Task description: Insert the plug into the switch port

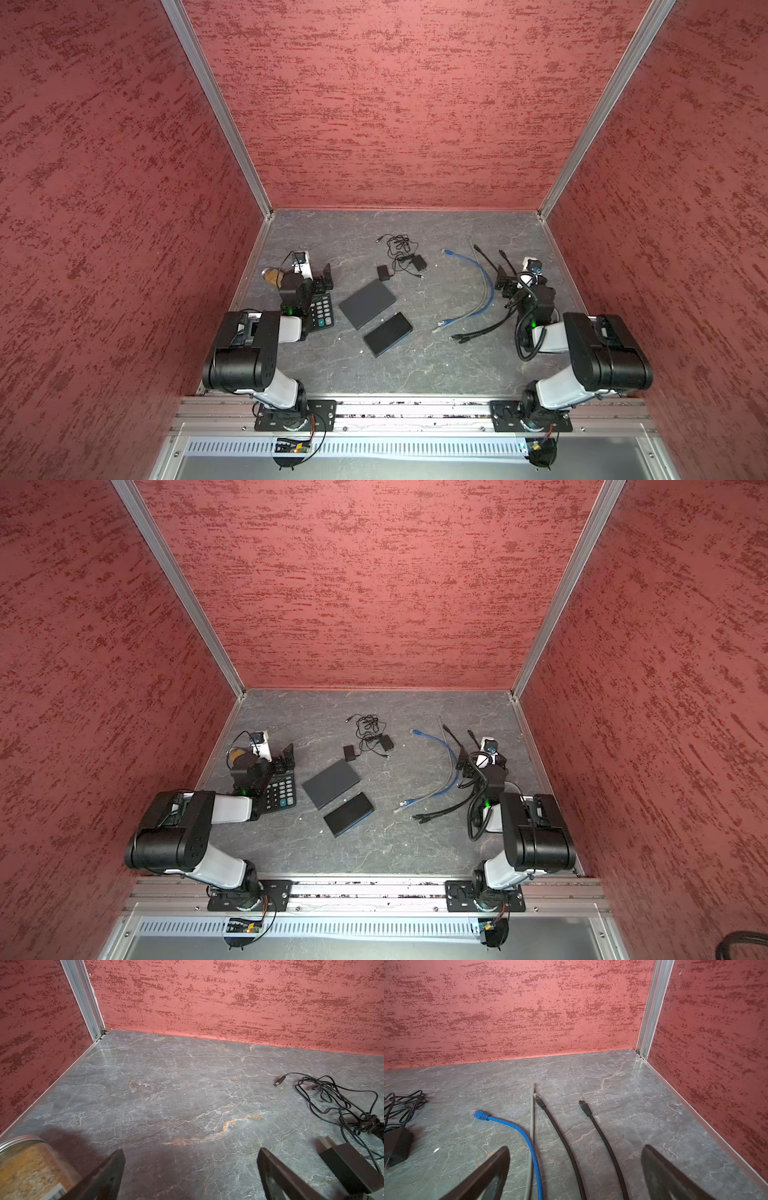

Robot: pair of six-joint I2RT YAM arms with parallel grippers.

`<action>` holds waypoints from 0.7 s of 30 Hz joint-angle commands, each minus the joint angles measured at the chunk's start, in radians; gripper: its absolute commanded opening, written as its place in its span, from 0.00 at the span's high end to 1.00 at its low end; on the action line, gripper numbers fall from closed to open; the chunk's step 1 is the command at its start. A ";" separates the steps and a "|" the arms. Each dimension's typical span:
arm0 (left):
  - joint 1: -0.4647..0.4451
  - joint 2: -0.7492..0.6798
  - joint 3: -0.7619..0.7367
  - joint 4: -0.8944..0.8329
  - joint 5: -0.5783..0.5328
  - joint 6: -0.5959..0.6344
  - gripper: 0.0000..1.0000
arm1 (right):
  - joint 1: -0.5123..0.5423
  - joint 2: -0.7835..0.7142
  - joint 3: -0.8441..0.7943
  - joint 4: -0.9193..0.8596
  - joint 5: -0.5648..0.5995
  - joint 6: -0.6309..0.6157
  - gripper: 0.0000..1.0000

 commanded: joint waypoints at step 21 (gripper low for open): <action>0.006 -0.001 0.009 -0.005 0.020 0.009 0.00 | 0.002 0.002 0.016 0.006 -0.012 0.003 0.01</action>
